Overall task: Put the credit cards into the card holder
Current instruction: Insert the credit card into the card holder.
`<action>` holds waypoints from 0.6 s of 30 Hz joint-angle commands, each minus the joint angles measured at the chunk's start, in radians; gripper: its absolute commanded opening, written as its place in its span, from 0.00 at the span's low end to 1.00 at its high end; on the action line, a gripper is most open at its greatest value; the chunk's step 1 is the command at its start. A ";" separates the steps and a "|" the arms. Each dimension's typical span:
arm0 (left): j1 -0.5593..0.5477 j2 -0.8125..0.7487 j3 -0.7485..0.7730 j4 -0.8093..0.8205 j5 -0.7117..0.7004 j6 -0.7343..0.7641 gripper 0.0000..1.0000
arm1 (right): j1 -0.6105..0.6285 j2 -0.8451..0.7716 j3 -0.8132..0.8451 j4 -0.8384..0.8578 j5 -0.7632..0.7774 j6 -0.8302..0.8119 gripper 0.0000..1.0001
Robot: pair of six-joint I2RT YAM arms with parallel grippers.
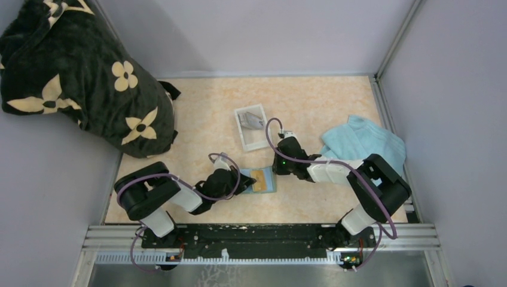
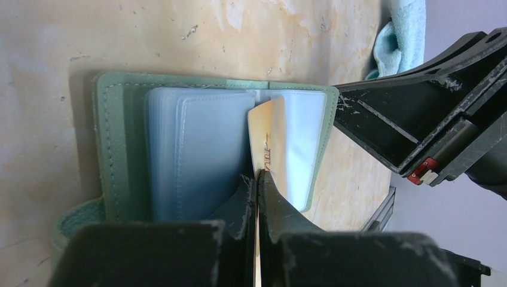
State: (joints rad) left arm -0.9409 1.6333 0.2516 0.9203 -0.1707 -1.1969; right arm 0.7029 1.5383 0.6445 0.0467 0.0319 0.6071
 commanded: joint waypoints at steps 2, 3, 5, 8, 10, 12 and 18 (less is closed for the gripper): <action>-0.011 0.038 0.004 -0.155 0.061 0.077 0.00 | 0.023 0.103 -0.047 -0.224 0.010 -0.004 0.11; -0.010 0.039 0.006 -0.156 0.063 0.078 0.00 | 0.022 0.103 -0.045 -0.230 0.018 -0.002 0.11; -0.010 0.041 0.006 -0.155 0.064 0.078 0.00 | 0.023 0.098 -0.042 -0.245 0.039 0.001 0.11; -0.011 0.046 0.003 -0.161 0.064 0.074 0.00 | 0.023 0.071 -0.042 -0.269 0.068 0.011 0.13; -0.011 0.047 -0.004 -0.163 0.056 0.060 0.00 | 0.022 0.046 -0.042 -0.287 0.096 0.025 0.14; -0.011 0.049 -0.008 -0.177 0.048 0.042 0.00 | 0.022 0.020 -0.042 -0.308 0.128 0.034 0.18; -0.011 0.044 -0.009 -0.215 0.030 0.020 0.00 | 0.021 -0.050 -0.043 -0.365 0.196 0.066 0.26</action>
State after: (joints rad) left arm -0.9405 1.6413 0.2665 0.9077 -0.1570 -1.1934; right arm 0.7181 1.4883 0.6548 -0.0570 0.1265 0.6662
